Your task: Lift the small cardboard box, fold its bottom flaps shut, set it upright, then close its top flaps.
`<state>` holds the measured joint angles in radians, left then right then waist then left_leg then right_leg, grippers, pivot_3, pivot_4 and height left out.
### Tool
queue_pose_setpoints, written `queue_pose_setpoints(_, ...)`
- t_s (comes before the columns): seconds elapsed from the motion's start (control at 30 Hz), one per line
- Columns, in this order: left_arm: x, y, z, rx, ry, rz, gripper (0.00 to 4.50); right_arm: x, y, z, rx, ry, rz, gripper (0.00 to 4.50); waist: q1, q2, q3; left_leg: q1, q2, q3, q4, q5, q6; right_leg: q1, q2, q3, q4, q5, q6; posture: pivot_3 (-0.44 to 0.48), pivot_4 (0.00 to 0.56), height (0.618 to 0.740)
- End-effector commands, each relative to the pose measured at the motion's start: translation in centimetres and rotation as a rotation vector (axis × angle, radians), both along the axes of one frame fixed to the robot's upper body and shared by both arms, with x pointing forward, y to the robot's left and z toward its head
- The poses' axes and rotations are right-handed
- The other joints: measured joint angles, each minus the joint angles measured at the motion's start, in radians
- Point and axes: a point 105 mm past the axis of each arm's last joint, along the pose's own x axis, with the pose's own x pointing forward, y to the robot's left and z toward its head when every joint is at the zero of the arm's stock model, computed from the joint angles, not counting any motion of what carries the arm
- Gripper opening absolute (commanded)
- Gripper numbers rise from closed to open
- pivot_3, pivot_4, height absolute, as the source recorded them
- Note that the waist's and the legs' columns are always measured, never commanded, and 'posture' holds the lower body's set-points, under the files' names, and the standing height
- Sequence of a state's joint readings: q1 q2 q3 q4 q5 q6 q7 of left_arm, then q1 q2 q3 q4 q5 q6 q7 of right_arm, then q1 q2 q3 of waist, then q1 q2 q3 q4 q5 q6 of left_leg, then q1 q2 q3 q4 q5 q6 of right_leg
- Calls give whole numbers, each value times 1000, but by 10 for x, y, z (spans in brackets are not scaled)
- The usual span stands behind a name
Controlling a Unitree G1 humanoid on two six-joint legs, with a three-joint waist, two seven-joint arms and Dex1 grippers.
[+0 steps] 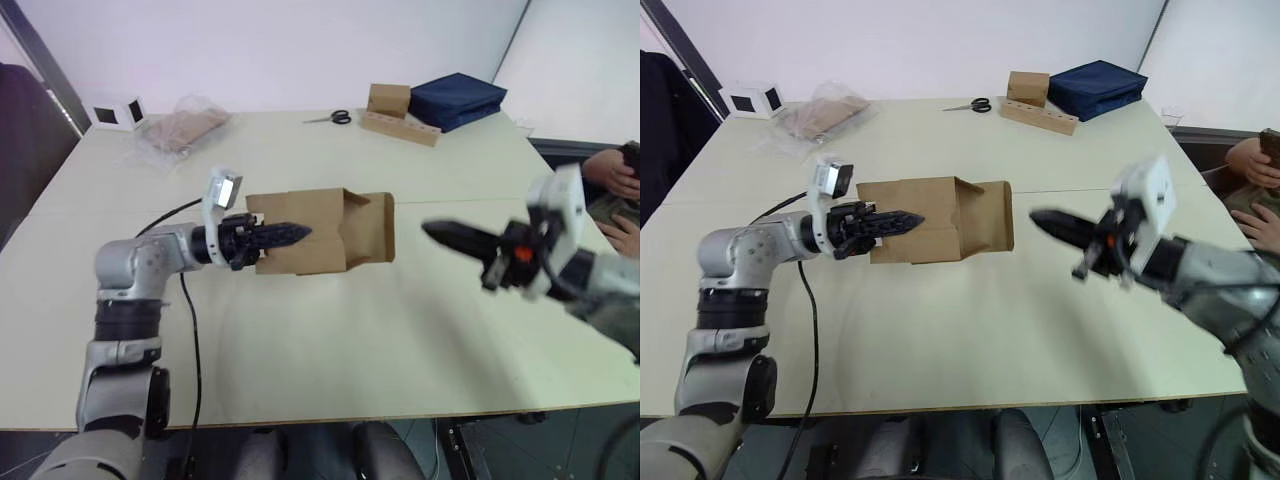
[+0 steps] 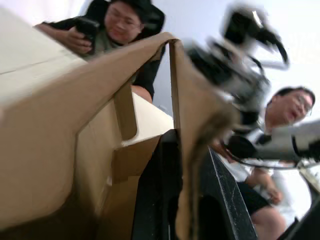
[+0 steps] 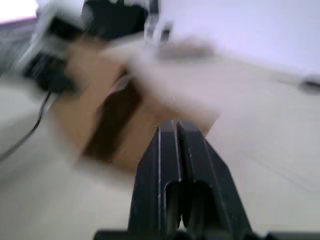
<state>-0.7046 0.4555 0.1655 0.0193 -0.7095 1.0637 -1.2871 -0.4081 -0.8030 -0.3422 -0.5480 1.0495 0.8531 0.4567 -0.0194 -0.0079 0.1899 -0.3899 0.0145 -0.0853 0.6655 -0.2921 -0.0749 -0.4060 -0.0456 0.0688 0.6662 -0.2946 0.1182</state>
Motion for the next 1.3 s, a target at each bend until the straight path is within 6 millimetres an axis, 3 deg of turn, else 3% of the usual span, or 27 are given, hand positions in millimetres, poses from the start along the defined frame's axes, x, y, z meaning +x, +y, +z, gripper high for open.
queue_pose_setpoints(0.03,-9,3,13,-10,-50,-5,25,15,16,6,2,-61,12,0,1,0,0,0,0,0,0,0,0,0,0,0,0,0,0,0,150,740)
queue_pose_setpoints(0.2,-5,6,18,-14,-70,34,25,27,39,-3,-28,-72,71,0,1,0,0,-1,-1,1,1,0,0,0,-1,0,-1,0,0,0,150,740)
queue_pose_setpoints(0.6,-11,7,13,-11,-65,56,25,28,80,-16,-21,-70,184,0,-4,0,0,-1,0,0,0,0,0,-1,-1,0,0,0,0,0,150,740)
queue_pose_setpoints(1.13,-4,-1,7,7,-73,68,25,21,96,-11,4,-88,241,0,-2,0,0,-1,-1,0,0,0,0,-1,0,0,0,0,0,0,150,740)
queue_pose_setpoints(1.3,0,0,10,-2,-88,89,25,23,92,-11,-10,-94,222,0,-2,0,0,-1,-1,0,0,0,0,-1,-1,0,0,0,0,0,150,740)
